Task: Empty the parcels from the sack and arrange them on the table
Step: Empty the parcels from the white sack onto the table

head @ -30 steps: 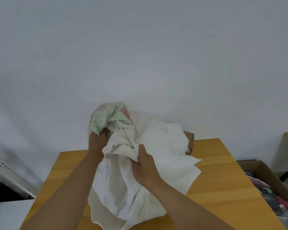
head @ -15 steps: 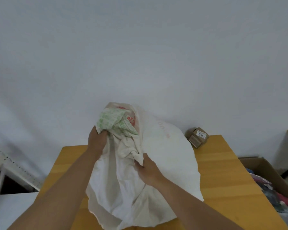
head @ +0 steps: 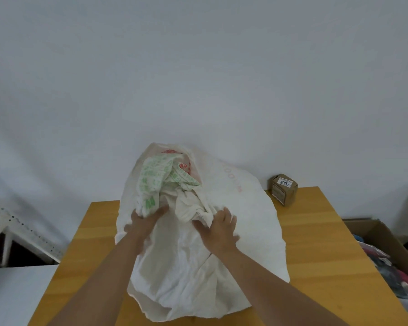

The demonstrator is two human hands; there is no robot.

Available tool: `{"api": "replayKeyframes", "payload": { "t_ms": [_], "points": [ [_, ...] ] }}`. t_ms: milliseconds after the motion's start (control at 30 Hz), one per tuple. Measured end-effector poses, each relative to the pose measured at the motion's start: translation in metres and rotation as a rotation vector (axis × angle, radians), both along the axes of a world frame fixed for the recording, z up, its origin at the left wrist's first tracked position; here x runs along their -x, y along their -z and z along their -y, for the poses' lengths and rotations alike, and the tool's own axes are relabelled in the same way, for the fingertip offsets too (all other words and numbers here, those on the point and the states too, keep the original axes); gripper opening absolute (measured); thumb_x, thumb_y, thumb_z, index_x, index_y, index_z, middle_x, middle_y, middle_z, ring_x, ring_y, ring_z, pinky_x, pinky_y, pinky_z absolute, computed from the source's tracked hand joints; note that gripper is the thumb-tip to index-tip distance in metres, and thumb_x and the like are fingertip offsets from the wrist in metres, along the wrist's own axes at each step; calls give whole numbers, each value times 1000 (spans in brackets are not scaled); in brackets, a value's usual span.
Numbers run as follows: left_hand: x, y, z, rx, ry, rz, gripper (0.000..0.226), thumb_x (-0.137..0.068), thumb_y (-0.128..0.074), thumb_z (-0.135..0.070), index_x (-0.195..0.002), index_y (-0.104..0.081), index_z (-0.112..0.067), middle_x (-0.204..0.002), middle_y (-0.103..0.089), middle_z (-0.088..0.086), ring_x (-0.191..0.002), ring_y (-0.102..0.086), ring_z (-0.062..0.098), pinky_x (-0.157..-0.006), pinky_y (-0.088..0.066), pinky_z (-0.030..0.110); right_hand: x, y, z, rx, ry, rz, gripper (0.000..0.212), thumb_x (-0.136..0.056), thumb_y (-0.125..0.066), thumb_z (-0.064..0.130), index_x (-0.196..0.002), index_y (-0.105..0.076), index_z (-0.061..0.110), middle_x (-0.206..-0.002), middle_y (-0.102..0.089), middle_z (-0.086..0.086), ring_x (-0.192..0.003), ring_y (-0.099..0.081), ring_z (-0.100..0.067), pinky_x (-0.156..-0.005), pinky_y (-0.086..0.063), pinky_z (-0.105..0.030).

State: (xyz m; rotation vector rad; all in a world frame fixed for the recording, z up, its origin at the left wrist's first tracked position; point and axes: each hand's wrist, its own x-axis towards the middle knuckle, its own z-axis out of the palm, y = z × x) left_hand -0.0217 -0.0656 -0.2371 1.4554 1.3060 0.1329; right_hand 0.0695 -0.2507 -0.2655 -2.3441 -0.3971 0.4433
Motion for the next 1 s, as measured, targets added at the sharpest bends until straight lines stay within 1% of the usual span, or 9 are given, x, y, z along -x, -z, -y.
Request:
{"api": "replayKeyframes", "payload": {
  "t_ms": [100,200,267,333,400,567,700,800,1000],
  "points": [
    [2,8,3,150,-63,177,63,-81,-75,-38,-134,-49,-19,-111,-59,9,-85,-55,27,-69,-46,35,2,0,-2,153,-95,-156,115,-72,-60,78,-152,-10,13,-157,-4,5,-146,-6,-34,-105,-28,-67],
    [-13,-17,-4,77,-135,375,35,-89,-63,-17,-124,-60,-15,-105,-68,10,-87,-64,30,-72,-52,36,0,-13,-10,107,-168,-81,90,-81,-65,55,-148,-21,13,-151,-24,3,-142,-21,-31,-105,-32,-59],
    [-15,-35,-4,22,-118,462,32,-88,-62,-18,-119,-63,-19,-104,-70,8,-92,-67,31,-76,-55,40,-6,-20,-13,21,-168,46,66,-88,-61,40,-140,-33,12,-143,-37,0,-135,-33,-28,-101,-37,-54],
    [-8,-33,0,-95,-50,352,32,-87,-61,-25,-119,-63,-19,-106,-69,7,-94,-65,30,-74,-52,38,-14,-15,-8,61,-140,75,52,-92,-55,34,-136,-38,13,-140,-40,-1,-131,-37,-28,-99,-40,-56],
    [5,-21,9,-143,57,186,29,-90,-61,-30,-116,-60,-19,-107,-64,5,-95,-60,28,-77,-47,36,-27,1,6,179,-81,-47,57,-94,-52,40,-142,-34,17,-145,-35,2,-136,-31,-31,-102,-35,-63],
    [-3,-4,36,-55,234,139,26,-90,-66,-34,-113,-63,-23,-102,-68,2,-90,-65,21,-81,-54,37,-66,48,33,198,-4,-109,55,-91,-44,38,-141,-42,16,-143,-43,-4,-135,-39,-36,-104,-38,-62],
    [-24,-11,59,-40,390,63,28,-92,-63,-37,-116,-60,-22,-105,-65,1,-88,-61,17,-70,-48,28,-81,40,61,159,14,-19,40,-86,-49,35,-114,-62,11,-112,-65,-9,-106,-63,-33,-86,-53,-42],
    [-35,-18,73,35,474,42,27,-94,-60,-39,-114,-52,-25,-111,-61,0,-87,-55,13,-66,-41,23,-87,16,76,126,82,-35,30,-88,-56,34,-106,-57,10,-98,-63,-6,-97,-64,-29,-73,-45,-31],
    [-56,-9,94,57,483,75,38,-89,-65,-39,-121,-58,-20,-115,-66,2,-105,-61,22,-89,-47,34,-99,-6,98,117,150,-44,35,-89,-56,39,-108,-52,9,-107,-63,-10,-97,-62,-32,-75,-45,-34]
  ]
}}
